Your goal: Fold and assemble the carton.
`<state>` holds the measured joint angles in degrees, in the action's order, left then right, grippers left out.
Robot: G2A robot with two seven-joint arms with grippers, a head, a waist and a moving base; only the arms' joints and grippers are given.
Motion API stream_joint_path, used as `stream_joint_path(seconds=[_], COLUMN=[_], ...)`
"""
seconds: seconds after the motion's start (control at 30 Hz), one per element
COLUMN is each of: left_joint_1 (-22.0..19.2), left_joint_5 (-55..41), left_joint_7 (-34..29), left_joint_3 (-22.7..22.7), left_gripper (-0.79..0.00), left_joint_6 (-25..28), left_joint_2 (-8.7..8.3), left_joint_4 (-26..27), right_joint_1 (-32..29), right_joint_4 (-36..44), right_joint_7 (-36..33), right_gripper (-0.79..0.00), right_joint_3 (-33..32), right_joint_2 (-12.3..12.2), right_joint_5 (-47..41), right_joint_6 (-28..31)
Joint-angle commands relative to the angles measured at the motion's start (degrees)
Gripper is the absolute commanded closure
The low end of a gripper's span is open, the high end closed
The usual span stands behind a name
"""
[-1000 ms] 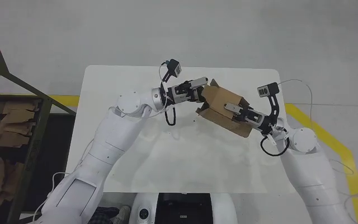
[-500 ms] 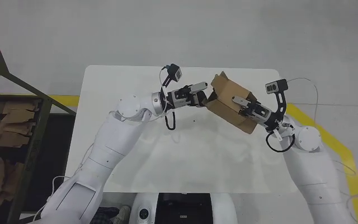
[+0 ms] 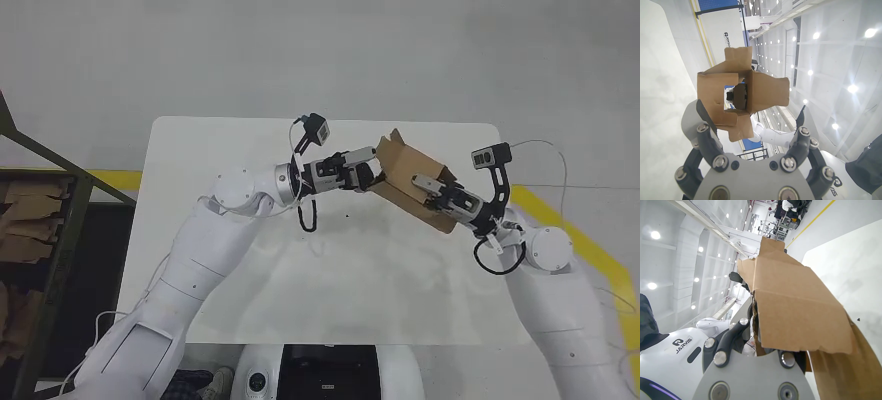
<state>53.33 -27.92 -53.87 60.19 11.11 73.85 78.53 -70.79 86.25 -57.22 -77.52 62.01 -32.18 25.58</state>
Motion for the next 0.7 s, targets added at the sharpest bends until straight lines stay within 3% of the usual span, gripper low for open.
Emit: stream_joint_path(seconds=[0.0, 0.67], left_joint_1=[-0.09, -0.89], left_joint_5=[-0.06, -0.69], left_joint_7=[-0.05, -0.22], left_joint_3=[-0.03, -0.57], left_gripper=[-0.785, -0.785], left_joint_6=[0.04, 0.11], left_joint_2=[0.02, 0.32], left_joint_4=[-0.11, -0.72], right_joint_1=[-0.05, 0.13], right_joint_4=[0.13, 0.23], right_joint_7=[-0.06, 0.51], right_gripper=[0.0, 0.0], right_joint_3=[0.19, 1.7], right_joint_2=[0.02, 0.22], right_joint_5=[0.22, 2.19], right_joint_6=[0.04, 0.19])
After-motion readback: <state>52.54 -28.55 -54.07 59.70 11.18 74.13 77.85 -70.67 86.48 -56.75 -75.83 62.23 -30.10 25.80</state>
